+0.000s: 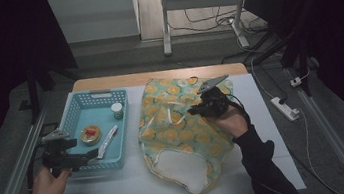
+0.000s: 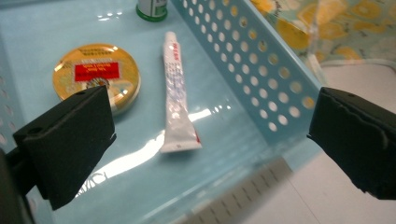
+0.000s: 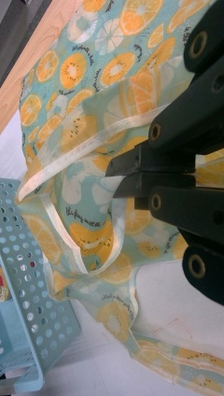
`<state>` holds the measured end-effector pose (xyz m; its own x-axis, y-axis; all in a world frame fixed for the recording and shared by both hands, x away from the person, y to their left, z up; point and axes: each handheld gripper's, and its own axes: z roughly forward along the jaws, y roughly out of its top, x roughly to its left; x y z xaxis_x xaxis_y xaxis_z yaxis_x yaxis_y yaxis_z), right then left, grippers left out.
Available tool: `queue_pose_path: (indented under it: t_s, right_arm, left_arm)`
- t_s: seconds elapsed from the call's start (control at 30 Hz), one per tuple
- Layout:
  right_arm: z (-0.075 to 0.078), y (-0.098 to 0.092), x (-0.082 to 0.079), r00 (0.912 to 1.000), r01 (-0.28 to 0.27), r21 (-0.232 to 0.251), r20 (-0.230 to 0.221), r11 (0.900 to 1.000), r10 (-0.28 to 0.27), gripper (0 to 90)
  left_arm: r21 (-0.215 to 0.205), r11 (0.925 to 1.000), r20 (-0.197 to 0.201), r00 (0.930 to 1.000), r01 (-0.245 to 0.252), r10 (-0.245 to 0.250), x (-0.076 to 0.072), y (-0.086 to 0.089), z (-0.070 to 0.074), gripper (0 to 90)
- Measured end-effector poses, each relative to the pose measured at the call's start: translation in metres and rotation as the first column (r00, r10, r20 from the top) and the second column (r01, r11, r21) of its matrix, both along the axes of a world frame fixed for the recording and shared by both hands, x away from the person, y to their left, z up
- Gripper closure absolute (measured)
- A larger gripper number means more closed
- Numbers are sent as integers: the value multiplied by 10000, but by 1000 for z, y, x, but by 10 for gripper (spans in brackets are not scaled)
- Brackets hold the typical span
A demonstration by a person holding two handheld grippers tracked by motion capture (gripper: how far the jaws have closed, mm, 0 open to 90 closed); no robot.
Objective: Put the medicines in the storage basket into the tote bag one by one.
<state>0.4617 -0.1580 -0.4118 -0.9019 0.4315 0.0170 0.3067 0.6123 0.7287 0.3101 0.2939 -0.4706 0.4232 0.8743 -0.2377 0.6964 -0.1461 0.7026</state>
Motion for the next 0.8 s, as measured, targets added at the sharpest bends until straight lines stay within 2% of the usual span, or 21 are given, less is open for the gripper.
queue_pose_path:
  t_s: [0.13, 0.2, 0.23, 0.43, 0.6, 0.67, 0.8]
  right_arm:
    - [0, 0, 0, 10000, -2, -3, 21, 10000, 2, 894]
    - [0, 0, 0, 10000, 2, -1, 14, 10000, -2, 894]
    - [0, 0, 0, 10000, -4, -7, -2, 10000, 4, 894]
    - [-1, 0, 0, 9999, -134, -13, 41, 9999, 134, 894]
    - [0, 0, 0, 9999, -141, -16, 54, 9999, 141, 894]
    - [0, 0, 0, 9999, -143, -30, 62, 9999, 144, 894]
    - [0, 0, 0, 9999, -153, -30, 61, 9999, 153, 894]
  left_arm:
    - [50, 10000, -207, 9998, -68, 69, 12, 1, -2, 4]
    - [290, 9995, -300, 9994, -144, 152, 17, 1, -3, 7]
    - [410, 9990, -307, 9993, -184, 197, 20, 1, -2, 10]
    - [522, 9978, -355, 9985, -409, 428, 37, 4, 0, 12]
    - [546, 9983, -496, 9985, -221, 248, 52, 4, 1, 2]
    - [427, 9990, -545, 9984, -110, 133, 58, 4, 2, 1]
    - [425, 9991, -519, 9987, 23, -1, 69, 3, 3, 0]
